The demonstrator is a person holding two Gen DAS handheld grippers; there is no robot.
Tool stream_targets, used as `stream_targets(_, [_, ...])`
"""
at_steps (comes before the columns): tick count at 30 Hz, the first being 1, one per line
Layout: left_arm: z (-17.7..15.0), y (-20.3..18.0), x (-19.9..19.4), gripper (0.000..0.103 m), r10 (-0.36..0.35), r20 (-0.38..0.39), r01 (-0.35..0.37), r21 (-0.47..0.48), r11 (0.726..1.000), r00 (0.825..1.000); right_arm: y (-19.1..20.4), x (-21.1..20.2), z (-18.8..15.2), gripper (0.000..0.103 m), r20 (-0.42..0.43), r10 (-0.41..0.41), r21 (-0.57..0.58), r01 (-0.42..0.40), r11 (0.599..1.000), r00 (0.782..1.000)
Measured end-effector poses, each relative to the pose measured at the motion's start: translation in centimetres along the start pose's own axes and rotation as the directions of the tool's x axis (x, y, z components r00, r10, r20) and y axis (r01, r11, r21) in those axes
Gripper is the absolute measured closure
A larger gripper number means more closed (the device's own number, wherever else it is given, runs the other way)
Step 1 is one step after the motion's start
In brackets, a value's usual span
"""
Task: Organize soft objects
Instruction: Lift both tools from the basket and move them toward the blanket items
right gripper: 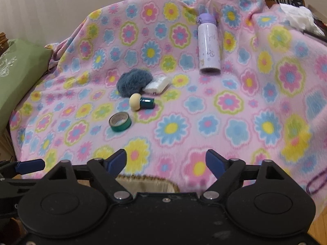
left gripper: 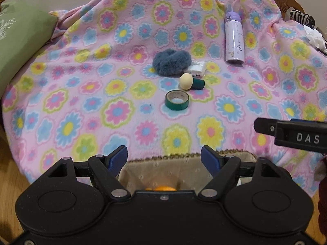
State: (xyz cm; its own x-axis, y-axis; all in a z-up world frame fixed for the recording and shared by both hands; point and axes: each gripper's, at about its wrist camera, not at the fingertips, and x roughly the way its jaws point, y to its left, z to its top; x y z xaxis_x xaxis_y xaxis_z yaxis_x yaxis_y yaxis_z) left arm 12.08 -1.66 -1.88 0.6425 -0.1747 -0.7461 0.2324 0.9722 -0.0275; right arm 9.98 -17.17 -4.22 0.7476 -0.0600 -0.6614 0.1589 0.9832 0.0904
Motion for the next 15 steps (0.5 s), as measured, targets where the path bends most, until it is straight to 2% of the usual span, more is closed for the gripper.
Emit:
stream_targets(4, [1.0, 0.0, 1.3, 0.016, -0.009, 0.005, 0.009, 0.01, 1.0, 1.0, 0.0, 1.5, 1.3, 0.012, 0.016, -0.014, -0.012, 0.014, 1.0, 1.0])
stream_targets(8, [1.9, -0.1, 2.4, 0.016, -0.017, 0.013, 0.017, 0.025, 1.0, 1.0, 0.0, 3.3, 2.5, 0.012, 0.016, -0.031, -0.011, 0.031, 0.999, 0.999])
stream_targets(15, [3.2, 0.2, 4.6, 0.016, -0.018, 0.014, 0.018, 0.032, 0.999, 1.0, 0.0, 6.5, 4.4, 0.012, -0.013, -0.006, 0.011, 0.006, 1.0, 1.0])
